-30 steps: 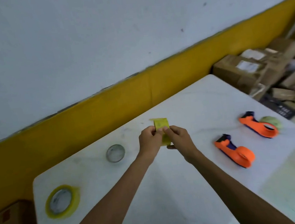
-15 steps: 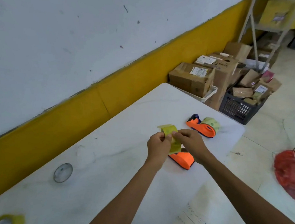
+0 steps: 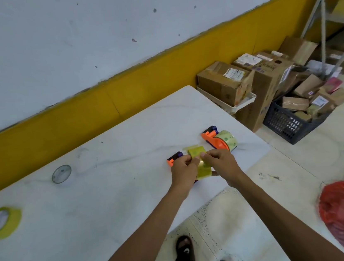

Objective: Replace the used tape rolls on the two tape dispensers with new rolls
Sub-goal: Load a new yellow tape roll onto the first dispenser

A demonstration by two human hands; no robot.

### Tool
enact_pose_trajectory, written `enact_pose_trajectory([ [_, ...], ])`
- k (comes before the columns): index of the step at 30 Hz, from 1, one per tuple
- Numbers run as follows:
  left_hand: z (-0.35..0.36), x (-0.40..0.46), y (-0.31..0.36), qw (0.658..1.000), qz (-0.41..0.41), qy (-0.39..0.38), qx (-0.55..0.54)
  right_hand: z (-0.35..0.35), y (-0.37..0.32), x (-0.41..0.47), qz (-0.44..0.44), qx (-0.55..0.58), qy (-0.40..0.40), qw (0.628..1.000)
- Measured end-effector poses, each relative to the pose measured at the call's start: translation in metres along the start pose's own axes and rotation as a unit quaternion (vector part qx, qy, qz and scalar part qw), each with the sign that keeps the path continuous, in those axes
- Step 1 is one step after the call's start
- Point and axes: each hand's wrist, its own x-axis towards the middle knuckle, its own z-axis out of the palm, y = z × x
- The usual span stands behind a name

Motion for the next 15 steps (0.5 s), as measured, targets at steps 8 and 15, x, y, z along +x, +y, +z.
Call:
enact_pose_trajectory([
  [8, 0.009, 0.029, -0.009, 0.998, -0.044, 0.024, -0.036, -0.002, 0.009, 0.043, 0.014, -0.026, -0.051, 0.998],
  [15, 0.009, 0.059, -0.015, 0.995, -0.057, 0.006, -0.078, -0.007, 0.009, 0.087, 0.038, -0.063, -0.058, 0.996],
])
